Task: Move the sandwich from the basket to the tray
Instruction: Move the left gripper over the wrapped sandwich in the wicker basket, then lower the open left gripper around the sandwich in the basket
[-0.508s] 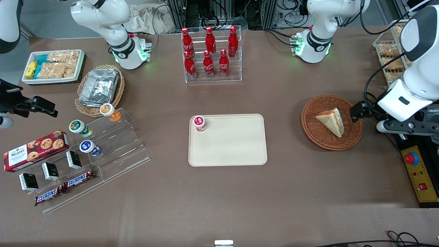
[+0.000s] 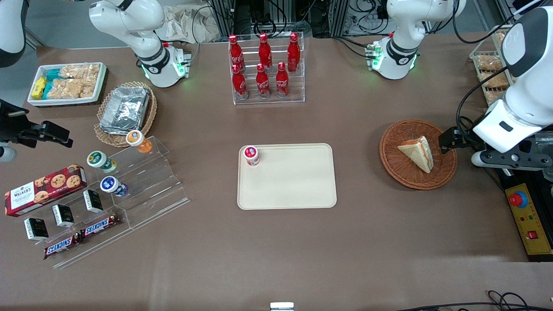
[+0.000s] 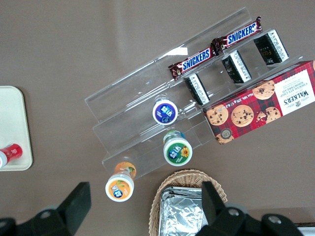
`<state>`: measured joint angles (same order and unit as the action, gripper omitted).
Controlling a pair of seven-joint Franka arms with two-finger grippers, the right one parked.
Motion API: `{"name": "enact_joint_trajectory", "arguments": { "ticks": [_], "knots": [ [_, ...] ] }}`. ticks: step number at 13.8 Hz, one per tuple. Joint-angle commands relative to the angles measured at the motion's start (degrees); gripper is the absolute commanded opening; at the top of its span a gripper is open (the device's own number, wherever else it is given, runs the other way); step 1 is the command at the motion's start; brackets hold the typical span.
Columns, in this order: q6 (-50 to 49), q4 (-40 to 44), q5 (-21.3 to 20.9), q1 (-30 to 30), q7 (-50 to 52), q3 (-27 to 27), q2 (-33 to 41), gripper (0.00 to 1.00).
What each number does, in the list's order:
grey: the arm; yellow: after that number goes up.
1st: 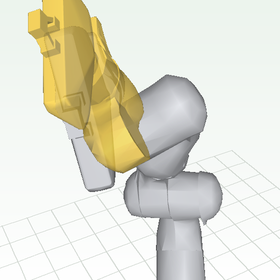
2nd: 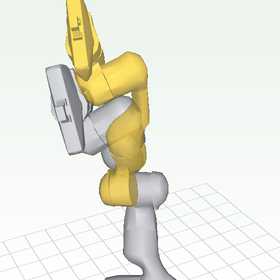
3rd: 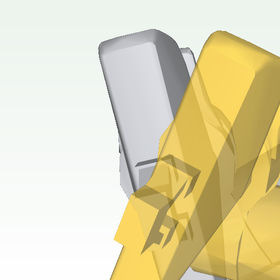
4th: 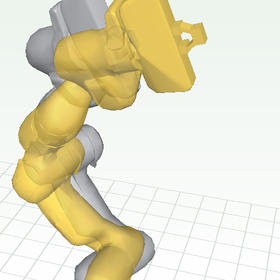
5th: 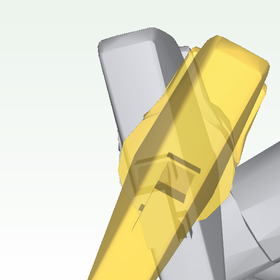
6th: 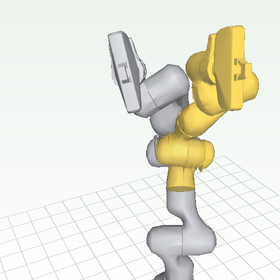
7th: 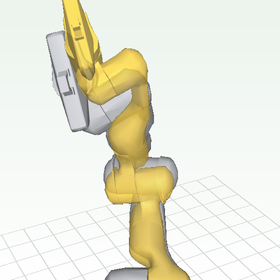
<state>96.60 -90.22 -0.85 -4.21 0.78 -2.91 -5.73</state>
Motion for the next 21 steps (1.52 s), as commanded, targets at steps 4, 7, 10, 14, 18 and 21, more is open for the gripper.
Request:
{"name": "enact_joint_trajectory", "arguments": {
  "ticks": [4,7,10,14,18,21],
  "knots": [
    [-2.12,1.37,1.63,-0.36,0.36,0.27,-0.6,1.0],
    [-2.21,1.19,1.73,-0.36,0.45,0.27,-0.51,1.0],
    [-7.55,1.19,1.73,-0.09,0.53,0.53,0.71,1.0],
    [-6.7,-7.84,1.82,-0.27,4.66,0.36,7.03,1.0],
    [4.18,-22.94,1.82,-0.36,10.45,0.27,13.45,1.0],
    [14.63,-34.99,1.82,-0.36,20.8,0.27,16.71,1.0]
  ]
}}
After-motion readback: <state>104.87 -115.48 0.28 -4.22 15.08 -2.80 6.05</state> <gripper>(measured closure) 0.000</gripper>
